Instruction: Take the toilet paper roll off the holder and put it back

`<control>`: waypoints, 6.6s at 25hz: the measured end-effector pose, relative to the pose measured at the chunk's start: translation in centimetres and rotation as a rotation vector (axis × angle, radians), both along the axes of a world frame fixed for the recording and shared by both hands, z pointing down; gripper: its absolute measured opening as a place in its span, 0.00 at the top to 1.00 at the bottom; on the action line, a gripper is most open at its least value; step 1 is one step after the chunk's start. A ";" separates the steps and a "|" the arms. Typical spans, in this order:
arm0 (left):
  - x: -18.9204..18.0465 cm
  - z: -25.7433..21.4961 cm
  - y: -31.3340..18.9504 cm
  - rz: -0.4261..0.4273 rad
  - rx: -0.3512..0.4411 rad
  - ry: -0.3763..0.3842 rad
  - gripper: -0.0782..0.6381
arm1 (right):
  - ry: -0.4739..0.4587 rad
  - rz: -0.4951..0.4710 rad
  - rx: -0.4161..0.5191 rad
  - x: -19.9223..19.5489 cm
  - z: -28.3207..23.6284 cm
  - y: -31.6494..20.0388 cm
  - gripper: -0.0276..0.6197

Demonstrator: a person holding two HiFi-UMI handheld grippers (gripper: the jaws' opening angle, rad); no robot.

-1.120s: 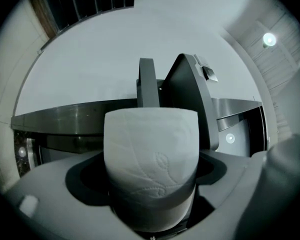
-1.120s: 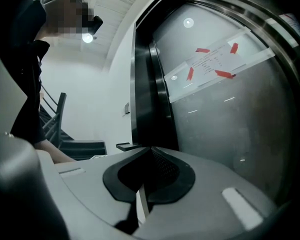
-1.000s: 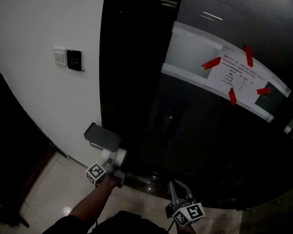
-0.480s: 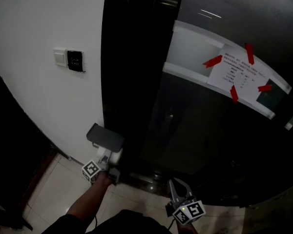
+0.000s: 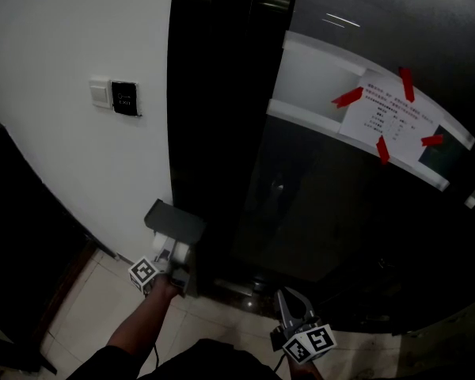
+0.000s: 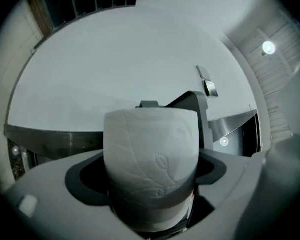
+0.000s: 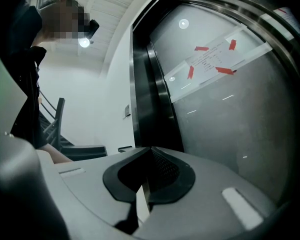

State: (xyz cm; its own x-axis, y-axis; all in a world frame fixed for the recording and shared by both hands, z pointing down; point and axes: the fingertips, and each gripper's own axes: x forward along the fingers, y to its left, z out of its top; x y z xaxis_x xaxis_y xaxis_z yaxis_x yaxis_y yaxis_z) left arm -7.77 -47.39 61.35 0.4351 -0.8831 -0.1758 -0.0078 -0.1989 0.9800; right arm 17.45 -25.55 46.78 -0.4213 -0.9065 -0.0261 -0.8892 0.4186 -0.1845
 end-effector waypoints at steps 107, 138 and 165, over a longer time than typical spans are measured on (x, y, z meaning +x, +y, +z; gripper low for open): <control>-3.5 -14.0 35.1 -0.373 0.316 -1.329 0.89 | 0.052 -0.408 -0.077 -6.2 5.0 10.8 0.94; -12.7 -14.6 51.3 -0.323 0.416 -1.304 0.89 | 0.038 -0.230 0.033 -13.2 0.9 28.3 0.94; -9.5 -15.2 50.8 -0.392 0.356 -1.283 0.89 | 0.032 -0.324 0.048 -11.0 1.2 24.0 0.94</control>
